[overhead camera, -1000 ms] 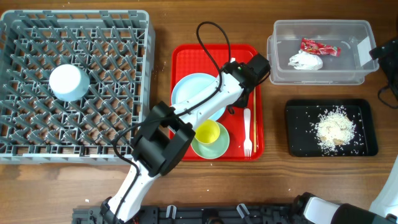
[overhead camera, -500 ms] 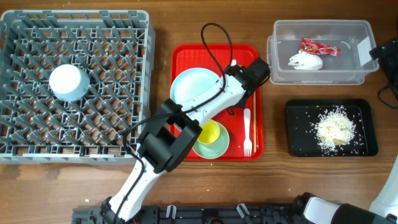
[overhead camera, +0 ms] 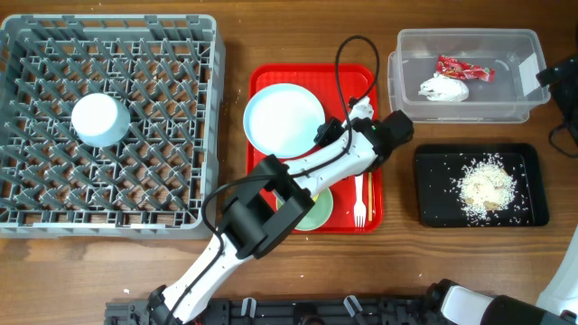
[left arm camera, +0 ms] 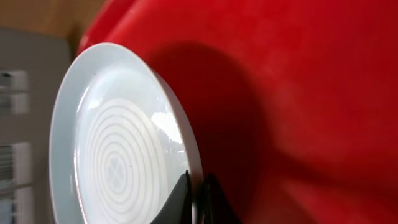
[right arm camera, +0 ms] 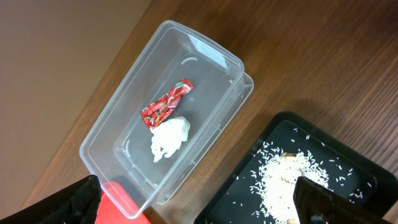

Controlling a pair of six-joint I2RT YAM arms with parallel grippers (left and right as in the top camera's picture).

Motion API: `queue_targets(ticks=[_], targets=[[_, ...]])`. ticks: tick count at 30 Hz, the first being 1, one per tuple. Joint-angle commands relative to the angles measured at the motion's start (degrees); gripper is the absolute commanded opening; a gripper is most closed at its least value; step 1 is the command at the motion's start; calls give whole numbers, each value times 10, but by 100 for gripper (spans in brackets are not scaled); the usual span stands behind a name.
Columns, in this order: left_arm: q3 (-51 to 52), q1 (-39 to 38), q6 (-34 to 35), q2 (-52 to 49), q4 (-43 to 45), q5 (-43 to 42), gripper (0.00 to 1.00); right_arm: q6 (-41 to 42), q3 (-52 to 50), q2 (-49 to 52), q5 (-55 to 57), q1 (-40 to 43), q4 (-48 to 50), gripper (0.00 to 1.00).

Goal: Sort waste into correct bins and load items into the dishwasher rack

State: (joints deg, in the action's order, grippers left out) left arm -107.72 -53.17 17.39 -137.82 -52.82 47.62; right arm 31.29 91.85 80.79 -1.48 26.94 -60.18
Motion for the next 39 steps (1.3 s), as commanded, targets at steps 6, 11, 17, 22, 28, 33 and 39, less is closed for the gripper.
queue_targets(ticks=[6, 11, 17, 22, 28, 33, 39], targets=[[2, 0, -22, -3, 1, 156, 4, 4, 0, 4, -1, 1, 1, 100], [2, 13, -30, 23, 1, 161, 4, 4, 0, 4, -1, 1, 1, 100], [2, 86, -35, 104, 1, 161, 4, 4, 0, 4, -1, 1, 1, 100], [2, 186, -35, 202, 0, 60, 4, 4, 0, 4, -1, 1, 1, 100], [2, 297, -40, 307, -9, -232, 4, 4, 0, 4, -1, 1, 1, 100], [3, 386, -54, 329, -16, -401, 4, 4, 0, 4, -1, 1, 1, 100], [3, 479, -85, 326, -29, -580, 4, 4, 0, 4, -1, 1, 1, 100]])
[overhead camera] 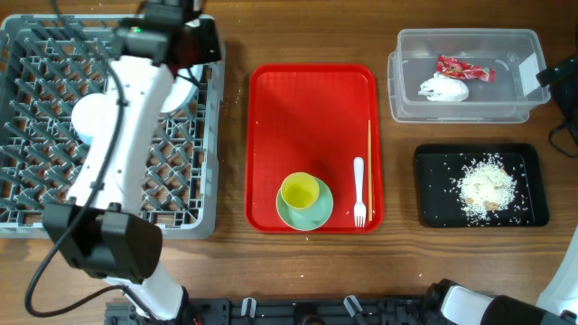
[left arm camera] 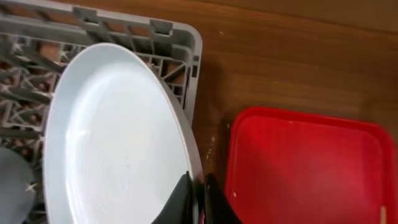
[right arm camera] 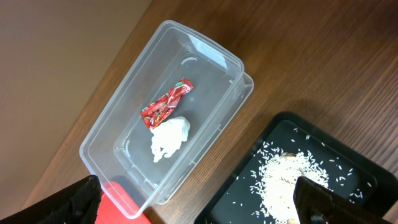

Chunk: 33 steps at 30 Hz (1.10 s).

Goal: Sort waste into correct bins and load items into the dishwasher rack

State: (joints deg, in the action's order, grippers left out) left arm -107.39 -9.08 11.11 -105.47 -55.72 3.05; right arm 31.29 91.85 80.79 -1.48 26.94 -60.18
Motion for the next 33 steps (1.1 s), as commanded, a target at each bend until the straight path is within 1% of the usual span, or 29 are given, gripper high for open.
queue_targets(ticks=[1, 4, 9, 11, 17, 21, 26, 30, 33], targets=[[-1, 57, -22, 2, 0, -178, 4, 4, 0, 4, -1, 1, 1, 100], [-1, 96, -22, 2, 0, -250, 4, 4, 0, 4, -1, 1, 1, 100], [-1, 139, -21, 2, -3, -286, 4, 4, 0, 4, -1, 1, 1, 100], [-1, 152, -22, 2, -5, -342, 4, 4, 0, 4, -1, 1, 1, 100], [-1, 153, -22, 3, -10, -441, 4, 4, 0, 4, -1, 1, 1, 100], [-1, 150, -22, 2, -7, -443, 4, 4, 0, 4, -1, 1, 1, 100], [-1, 153, -22, 2, -11, -381, 4, 4, 0, 4, -1, 1, 1, 99], [-1, 152, -22, 0, -17, -374, 4, 4, 0, 4, -1, 1, 1, 100], [-1, 135, -54, 0, -42, -372, 4, 4, 0, 4, -1, 1, 1, 100]])
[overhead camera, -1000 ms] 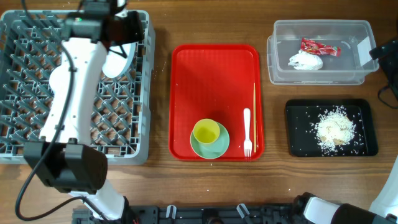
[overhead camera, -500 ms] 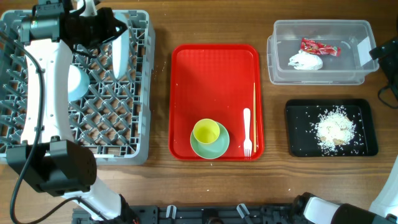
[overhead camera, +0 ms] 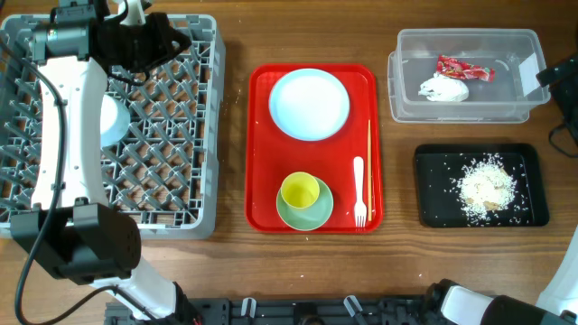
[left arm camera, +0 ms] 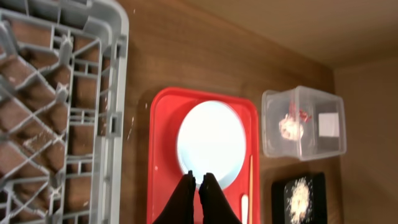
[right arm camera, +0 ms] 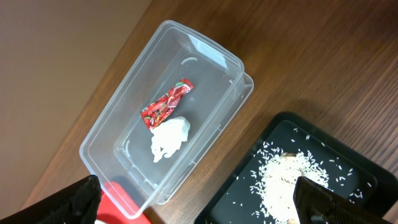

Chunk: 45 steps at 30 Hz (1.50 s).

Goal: Sort waste into correct bins and load items into the dishwasher rack

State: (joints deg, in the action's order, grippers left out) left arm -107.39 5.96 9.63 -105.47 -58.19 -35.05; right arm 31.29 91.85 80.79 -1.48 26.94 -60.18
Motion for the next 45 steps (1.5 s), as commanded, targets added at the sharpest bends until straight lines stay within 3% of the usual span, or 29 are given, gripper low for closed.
queue_targets(ticks=[1, 3, 5, 7, 13, 16, 20, 31, 37, 39, 42, 45], targets=[[-1, -37, -47, 0, -31, 27, 10, 4, 0, 4, -1, 1, 1, 100], [-1, -76, -47, 0, -38, 71, 40, 4, 0, 4, -1, 1, 1, 100], [-1, -130, -50, 0, -34, 123, 59, 4, 0, 4, -1, 1, 1, 100], [-1, -208, -65, -5, -20, 199, 85, 4, 0, 4, -1, 1, 1, 100], [-1, -406, -64, -74, 41, 420, 88, 4, 0, 4, -1, 1, 1, 100], [-1, -469, -64, -131, 73, 476, 86, 4, 0, 4, -1, 1, 1, 100], [-1, -506, -65, -189, 106, 477, 80, 4, 0, 4, -1, 1, 1, 100], [-1, -522, -94, -297, 193, 486, 71, 4, 0, 4, -1, 1, 1, 100], [-1, -517, -114, -329, 214, 499, 53, 4, 0, 4, -1, 1, 1, 100], [-1, -517, -123, -339, 212, 513, 42, 4, 0, 4, -1, 1, 1, 100], [-1, -517, -122, -345, 211, 539, 8, 4, 0, 4, -1, 1, 1, 100], [-1, -517, -126, -345, 209, 588, 4, 4, 0, 4, -1, 1, 1, 100]])
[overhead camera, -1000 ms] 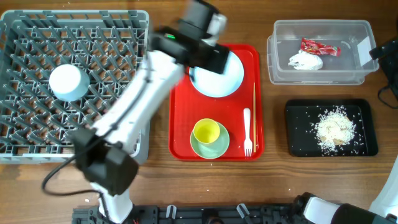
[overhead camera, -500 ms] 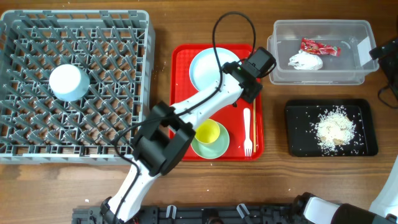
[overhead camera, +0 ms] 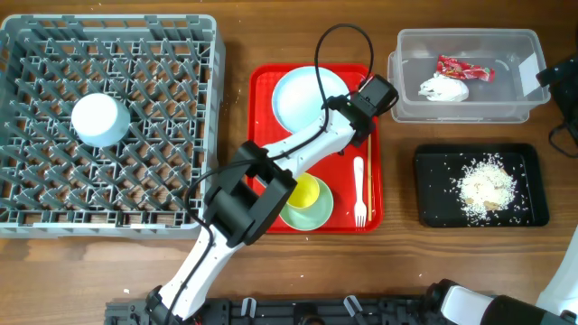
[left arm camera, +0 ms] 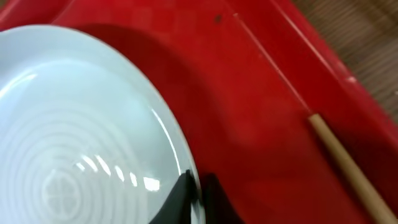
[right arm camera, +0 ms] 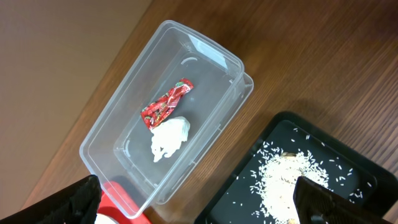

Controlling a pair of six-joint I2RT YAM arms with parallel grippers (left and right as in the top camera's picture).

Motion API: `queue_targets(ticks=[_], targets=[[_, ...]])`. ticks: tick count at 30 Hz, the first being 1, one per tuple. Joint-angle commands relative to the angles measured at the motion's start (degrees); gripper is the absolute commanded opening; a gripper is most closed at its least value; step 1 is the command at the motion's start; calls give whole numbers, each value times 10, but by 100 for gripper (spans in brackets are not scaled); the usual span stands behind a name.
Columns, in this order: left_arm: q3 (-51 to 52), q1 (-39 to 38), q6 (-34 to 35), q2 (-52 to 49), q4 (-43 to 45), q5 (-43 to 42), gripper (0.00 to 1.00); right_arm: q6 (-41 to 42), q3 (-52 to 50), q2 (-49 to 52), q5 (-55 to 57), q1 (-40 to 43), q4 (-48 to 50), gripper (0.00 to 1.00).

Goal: Sort waste into correct bins and load items into the dishwasher rack

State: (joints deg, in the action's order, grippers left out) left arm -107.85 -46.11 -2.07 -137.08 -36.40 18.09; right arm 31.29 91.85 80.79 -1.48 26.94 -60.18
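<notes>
A pale blue plate [overhead camera: 302, 97] lies at the back of the red tray [overhead camera: 266, 181]. My left gripper [left arm camera: 198, 186] is shut on the plate's right rim, one finger on top and one beneath. A wooden chopstick [left arm camera: 343, 163] lies just to its right. On the tray's front stand a yellow cup [overhead camera: 303, 190] on a green saucer and a white fork [overhead camera: 359, 191]. The grey dishwasher rack [overhead camera: 209, 135] holds an upturned pale blue bowl [overhead camera: 99, 119]. My right gripper [right arm camera: 198, 202] hangs open, high over the bins, holding nothing.
A clear bin [overhead camera: 466, 108] at the back right holds a red wrapper [right arm camera: 165, 102] and a crumpled white tissue [right arm camera: 168, 138]. A black tray [overhead camera: 433, 212] in front of it carries spilled rice. My left arm stretches across the tray from the table's front.
My left gripper was shut on nothing, high over the rack's back edge. Now it is down on the red tray, shut on the plate's right rim. The right arm has not moved.
First my left gripper gripped the plate's rim on the red tray. Then it held the plate over the rack's back right corner, the tray's back bare. Then the plate lay on the tray again with the gripper over the rack. Now it grips the rim again.
</notes>
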Motion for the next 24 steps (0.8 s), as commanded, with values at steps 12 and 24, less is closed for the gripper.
queue_targets(ticks=[12, 24], targets=[[4, -29, -23, -29, -2, 311, 4, 4, 0, 4, -1, 1, 1, 100], [4, -13, -22, 8, 0, 379, 4, 4, 0, 4, -1, 1, 1, 100]])
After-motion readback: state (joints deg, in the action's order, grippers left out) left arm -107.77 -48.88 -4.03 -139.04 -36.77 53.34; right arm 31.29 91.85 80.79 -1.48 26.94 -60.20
